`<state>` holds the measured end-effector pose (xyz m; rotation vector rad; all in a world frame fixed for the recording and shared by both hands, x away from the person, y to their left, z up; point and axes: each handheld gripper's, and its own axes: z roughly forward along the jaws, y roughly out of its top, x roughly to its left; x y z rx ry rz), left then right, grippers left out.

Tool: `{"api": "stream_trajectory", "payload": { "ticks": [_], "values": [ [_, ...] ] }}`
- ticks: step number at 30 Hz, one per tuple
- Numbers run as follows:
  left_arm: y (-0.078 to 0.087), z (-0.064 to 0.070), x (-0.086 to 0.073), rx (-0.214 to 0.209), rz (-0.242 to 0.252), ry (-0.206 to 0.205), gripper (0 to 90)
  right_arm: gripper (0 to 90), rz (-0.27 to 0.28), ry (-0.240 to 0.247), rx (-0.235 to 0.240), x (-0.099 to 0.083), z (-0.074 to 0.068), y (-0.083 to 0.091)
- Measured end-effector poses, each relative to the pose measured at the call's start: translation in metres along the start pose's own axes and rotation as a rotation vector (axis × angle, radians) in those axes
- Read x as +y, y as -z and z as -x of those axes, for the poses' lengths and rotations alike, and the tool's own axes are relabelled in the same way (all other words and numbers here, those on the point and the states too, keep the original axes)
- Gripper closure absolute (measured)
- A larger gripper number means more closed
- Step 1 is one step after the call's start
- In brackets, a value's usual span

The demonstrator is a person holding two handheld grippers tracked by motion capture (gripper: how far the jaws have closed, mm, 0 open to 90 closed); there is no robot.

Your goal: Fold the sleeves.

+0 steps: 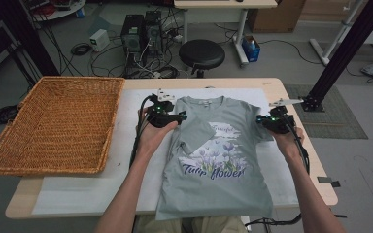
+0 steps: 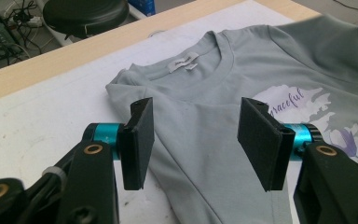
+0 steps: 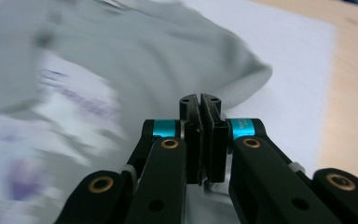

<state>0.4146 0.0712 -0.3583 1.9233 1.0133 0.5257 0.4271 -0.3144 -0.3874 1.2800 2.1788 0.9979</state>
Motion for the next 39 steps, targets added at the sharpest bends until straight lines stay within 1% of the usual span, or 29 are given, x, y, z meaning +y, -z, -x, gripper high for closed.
{"api": "stream_trajectory", "payload": {
  "ticks": [1,3,4,7,8,9,10,11,12,13,14,15,17,18,19,20,21,22,23,25,26,29,31,33,34,35,37,38,39],
  "values": [
    [0.0,0.0,0.0,-0.002,0.001,0.0,46.1,88.9,0.005,0.016,0.024,0.005,-0.008,-0.002],
    [0.001,0.001,-0.001,-0.001,0.0,0.001,46.1,88.9,0.01,0.028,0.069,0.011,-0.021,-0.009],
    [0.002,0.001,-0.002,0.0,-0.001,0.0,46.1,88.8,0.006,0.043,0.099,0.014,-0.031,-0.015],
    [0.003,0.0,-0.005,0.003,-0.004,0.003,46.1,88.9,-0.003,0.063,0.167,0.018,-0.053,-0.032],
    [0.004,0.0,-0.005,0.004,-0.004,0.004,46.1,88.8,-0.004,0.068,0.183,0.018,-0.06,-0.036],
    [0.005,0.0,-0.006,0.005,-0.009,0.0,46.1,88.7,-0.001,0.071,0.201,0.018,-0.066,-0.04],
    [0.005,-0.001,-0.007,0.008,-0.007,0.006,46.1,88.2,0.0,0.08,0.223,0.019,-0.071,-0.044],
    [0.006,-0.002,-0.007,0.011,-0.008,0.006,46.1,86.3,0.002,0.086,0.23,0.019,-0.074,-0.046],
    [0.007,-0.003,-0.008,0.014,-0.007,0.008,46.1,81.4,0.006,0.09,0.242,0.019,-0.076,-0.046],
    [0.008,-0.004,-0.008,0.015,-0.006,0.008,46.1,72.1,0.016,0.081,0.256,0.019,-0.076,-0.046],
    [0.009,-0.005,-0.008,0.018,-0.007,0.009,46.1,64.7,0.026,0.069,0.265,0.02,-0.074,-0.044],
    [0.01,-0.006,-0.008,0.022,-0.005,0.011,46.1,61.5,0.029,0.053,0.264,0.021,-0.071,-0.042],
    [0.01,-0.006,-0.008,0.024,-0.003,0.017,46.1,49.2,0.043,0.036,0.231,0.023,-0.063,-0.036],
    [0.01,-0.007,-0.008,0.023,-0.004,0.016,46.1,47.4,0.046,0.021,0.202,0.024,-0.058,-0.032],
    [0.01,-0.007,-0.008,0.023,-0.003,0.015,46.1,47.4,0.044,0.02,0.175,0.025,-0.053,-0.029],
    [0.011,-0.006,-0.008,0.022,-0.002,0.014,46.1,47.3,0.032,0.026,0.146,0.025,-0.049,-0.026],
    [0.011,-0.006,-0.008,0.019,-0.003,0.012,46.1,47.3,0.015,0.043,0.114,0.024,-0.046,-0.023],
    [0.011,-0.006,-0.008,0.017,-0.003,0.009,46.1,47.4,-0.005,0.058,0.101,0.023,-0.044,-0.021],
    [0.011,-0.006,-0.008,0.016,-0.002,0.009,46.1,47.4,-0.017,0.072,0.106,0.021,-0.043,-0.019],
    [0.011,-0.006,-0.009,0.015,-0.003,0.009,46.1,47.0,-0.043,0.092,0.12,0.016,-0.045,-0.017],
    [0.011,-0.006,-0.009,0.016,-0.001,0.01,46.0,46.0,-0.059,0.114,0.123,0.013,-0.047,-0.017],
    [0.014,-0.007,-0.009,0.015,0.003,0.005,45.7,43.3,-0.108,0.155,0.117,0.005,-0.053,-0.02],
    [0.015,-0.008,-0.009,0.019,0.004,0.002,45.2,41.6,-0.123,0.157,0.108,-0.004,-0.055,-0.022],
    [0.016,-0.01,-0.008,0.026,0.0,-0.003,42.8,39.5,-0.129,0.15,0.099,-0.013,-0.053,-0.021],
    [0.015,-0.01,-0.008,0.027,-0.007,-0.003,40.7,36.8,-0.136,0.144,0.094,-0.017,-0.051,-0.021],
    [0.015,-0.011,-0.007,0.026,-0.017,-0.006,38.3,31.5,-0.141,0.135,0.091,-0.02,-0.049,-0.02],
    [0.013,-0.012,-0.006,0.037,-0.032,-0.019,34.9,23.4,-0.151,0.116,0.076,-0.02,-0.044,-0.016],
    [0.012,-0.012,-0.006,0.042,-0.039,-0.027,33.2,20.9,-0.143,0.118,0.058,-0.019,-0.043,-0.012],
    [0.011,-0.011,-0.005,0.046,-0.045,-0.029,30.2,20.8,-0.125,0.126,0.049,-0.017,-0.042,-0.009]
  ]
}}
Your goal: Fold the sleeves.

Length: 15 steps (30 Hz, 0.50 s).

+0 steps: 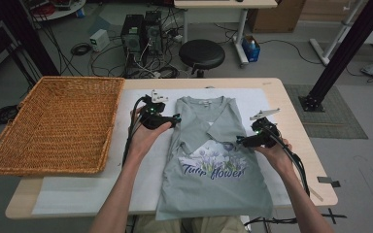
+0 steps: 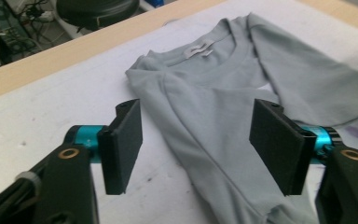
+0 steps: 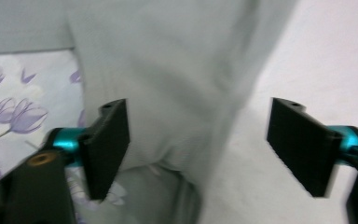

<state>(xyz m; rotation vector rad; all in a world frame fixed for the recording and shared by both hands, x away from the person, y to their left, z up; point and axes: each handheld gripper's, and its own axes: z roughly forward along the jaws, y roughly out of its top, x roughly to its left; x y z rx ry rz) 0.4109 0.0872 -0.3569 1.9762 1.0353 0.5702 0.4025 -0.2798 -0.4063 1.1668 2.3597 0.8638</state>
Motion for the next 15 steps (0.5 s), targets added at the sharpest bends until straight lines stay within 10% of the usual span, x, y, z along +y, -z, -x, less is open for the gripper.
{"api": "stream_trajectory", "payload": {
  "ticks": [4,15],
  "values": [
    [-0.004,0.003,0.001,0.007,-0.039,-0.015,22.9,12.5,0.09,-0.006,0.003,0.002,0.005,0.022],
    [-0.006,0.003,0.001,0.018,-0.05,-0.021,21.8,12.5,0.09,-0.021,-0.01,0.001,0.008,0.024]
  ]
}}
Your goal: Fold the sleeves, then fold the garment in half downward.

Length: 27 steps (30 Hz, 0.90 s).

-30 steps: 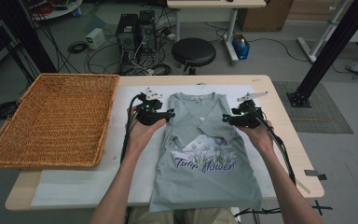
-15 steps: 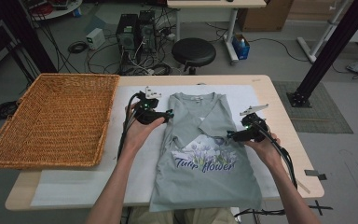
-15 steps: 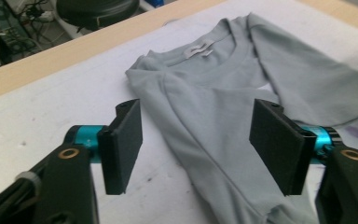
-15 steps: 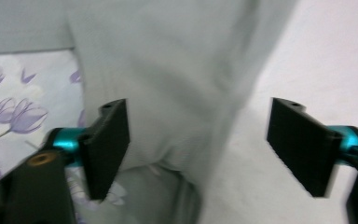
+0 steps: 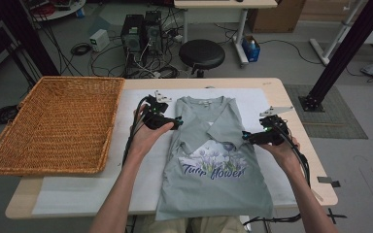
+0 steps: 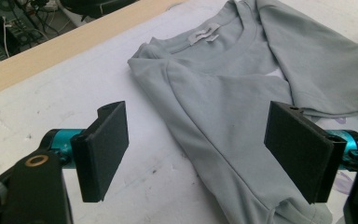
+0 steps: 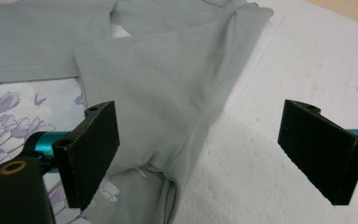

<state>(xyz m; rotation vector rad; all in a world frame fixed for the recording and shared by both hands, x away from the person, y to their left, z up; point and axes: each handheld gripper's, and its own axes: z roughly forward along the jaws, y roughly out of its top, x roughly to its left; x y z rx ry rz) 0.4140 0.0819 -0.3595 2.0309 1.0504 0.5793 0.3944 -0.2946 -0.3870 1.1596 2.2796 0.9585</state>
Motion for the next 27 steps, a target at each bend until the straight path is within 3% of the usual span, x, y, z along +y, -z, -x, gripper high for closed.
{"api": "stream_trajectory", "payload": {
  "ticks": [6,11,14,17,21,23,27],
  "values": [
    [-0.014,-0.002,0.0,-0.03,-0.003,0.013,21.8,12.6,0.01,-0.013,-0.008,0.004,0.003,-0.005],
    [-0.034,-0.008,0.01,-0.041,-0.01,0.018,22.1,12.6,0.009,-0.017,0.0,0.02,0.006,-0.016],
    [-0.053,-0.018,0.019,-0.067,-0.023,0.026,22.2,12.7,-0.008,-0.002,0.005,0.032,0.009,-0.03],
    [-0.074,-0.03,0.032,-0.072,-0.035,0.032,22.2,12.6,-0.023,-0.024,0.009,0.042,0.016,-0.046],
    [-0.104,-0.044,0.047,-0.068,-0.058,-0.015,22.2,12.6,-0.03,-0.05,0.024,0.048,0.024,-0.059],
    [-0.117,-0.05,0.05,-0.067,-0.08,-0.022,22.2,12.6,-0.036,-0.065,0.017,0.047,0.027,-0.064],
    [-0.137,-0.057,0.04,-0.079,-0.124,0.007,22.3,12.6,-0.036,-0.078,0.015,0.046,0.03,-0.067]
  ]
}}
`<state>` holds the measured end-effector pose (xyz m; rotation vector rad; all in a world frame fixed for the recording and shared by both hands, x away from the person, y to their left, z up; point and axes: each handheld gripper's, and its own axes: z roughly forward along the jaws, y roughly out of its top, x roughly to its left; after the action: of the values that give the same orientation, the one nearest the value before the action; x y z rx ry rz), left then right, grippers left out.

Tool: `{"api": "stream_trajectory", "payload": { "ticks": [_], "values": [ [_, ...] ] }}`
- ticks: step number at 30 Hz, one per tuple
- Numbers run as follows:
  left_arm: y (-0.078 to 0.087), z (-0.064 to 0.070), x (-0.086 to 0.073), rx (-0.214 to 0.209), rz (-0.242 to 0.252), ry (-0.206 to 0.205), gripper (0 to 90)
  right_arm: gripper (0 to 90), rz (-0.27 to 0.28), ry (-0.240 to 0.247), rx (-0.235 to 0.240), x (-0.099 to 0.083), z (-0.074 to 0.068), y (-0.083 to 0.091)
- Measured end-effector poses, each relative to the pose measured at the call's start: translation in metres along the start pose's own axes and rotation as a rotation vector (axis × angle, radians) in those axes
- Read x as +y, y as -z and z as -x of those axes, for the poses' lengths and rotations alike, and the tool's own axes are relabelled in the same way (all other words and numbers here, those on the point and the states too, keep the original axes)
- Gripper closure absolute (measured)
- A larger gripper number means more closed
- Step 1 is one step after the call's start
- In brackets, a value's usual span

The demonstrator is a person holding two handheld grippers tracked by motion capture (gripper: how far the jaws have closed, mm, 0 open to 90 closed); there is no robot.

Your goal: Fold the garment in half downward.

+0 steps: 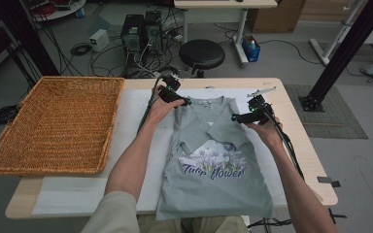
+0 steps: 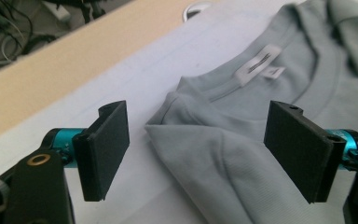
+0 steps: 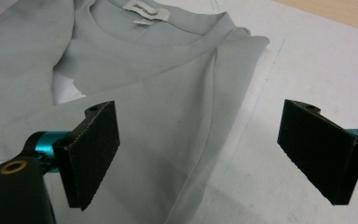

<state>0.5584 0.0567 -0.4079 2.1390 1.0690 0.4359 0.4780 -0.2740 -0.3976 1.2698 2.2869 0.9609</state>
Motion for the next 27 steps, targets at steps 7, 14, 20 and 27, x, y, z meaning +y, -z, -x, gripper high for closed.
{"api": "stream_trajectory", "payload": {
  "ticks": [7,14,20,27],
  "values": [
    [-0.019,-0.014,-0.011,-0.018,-0.023,0.046,22.3,12.8,-0.024,-0.001,-0.004,0.006,0.003,-0.012],
    [-0.033,-0.017,-0.016,-0.057,-0.021,0.055,22.3,12.8,-0.053,0.019,0.006,0.011,-0.002,-0.021],
    [-0.032,-0.019,-0.016,-0.056,-0.015,0.045,33.8,12.8,-0.067,0.03,-0.005,0.01,-0.004,-0.02],
    [-0.03,-0.018,-0.014,-0.036,-0.022,0.06,56.1,12.9,-0.06,0.025,-0.009,0.011,-0.002,-0.02]
  ]
}}
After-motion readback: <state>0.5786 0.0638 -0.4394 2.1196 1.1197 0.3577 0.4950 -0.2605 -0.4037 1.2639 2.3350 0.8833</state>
